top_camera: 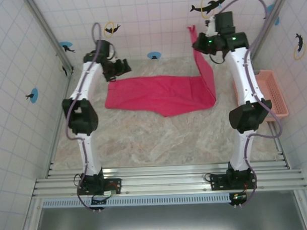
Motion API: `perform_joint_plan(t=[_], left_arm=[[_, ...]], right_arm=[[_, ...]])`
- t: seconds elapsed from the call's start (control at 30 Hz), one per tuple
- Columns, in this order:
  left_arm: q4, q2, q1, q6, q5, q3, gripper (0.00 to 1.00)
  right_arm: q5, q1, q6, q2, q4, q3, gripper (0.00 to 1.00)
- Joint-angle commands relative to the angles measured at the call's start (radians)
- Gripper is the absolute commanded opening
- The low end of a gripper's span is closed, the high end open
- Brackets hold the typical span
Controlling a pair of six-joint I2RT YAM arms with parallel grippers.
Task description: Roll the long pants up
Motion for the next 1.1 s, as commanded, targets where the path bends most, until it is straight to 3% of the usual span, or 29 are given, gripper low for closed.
perform_joint_plan(t=[0.0,0.13,0.23,0.63,0.97,1.07], left_arm=[[-0.029,-0.109,0.101,0.079,-0.096,-0.219,0.97],[0.024,-0.215,0.177,0.087,-0.094,-0.439,0.98],[-0.001,-0.224,0.195,0.111,-0.087,-0.481,0.98],[-0.057,-0.149,0.207,0.172,-0.065,-0.474,0.97],[-0.039,-0.074,0.215,0.161,-0.050,-0.440,0.98],[-0.046,-0.054,0.216,0.161,-0.047,-0.419,0.98]], right_arm=[[0.011,0.123,0.102,0.077,0.141,0.087,0.00],[0.009,0.243,0.167,0.252,0.239,0.228,0.00],[-0.007,0.292,0.238,0.375,0.305,0.313,0.00],[-0.071,0.448,0.387,0.583,0.445,0.324,0.00],[-0.110,0.517,0.407,0.604,0.412,0.315,0.00],[-0.111,0.539,0.427,0.626,0.430,0.294,0.07]])
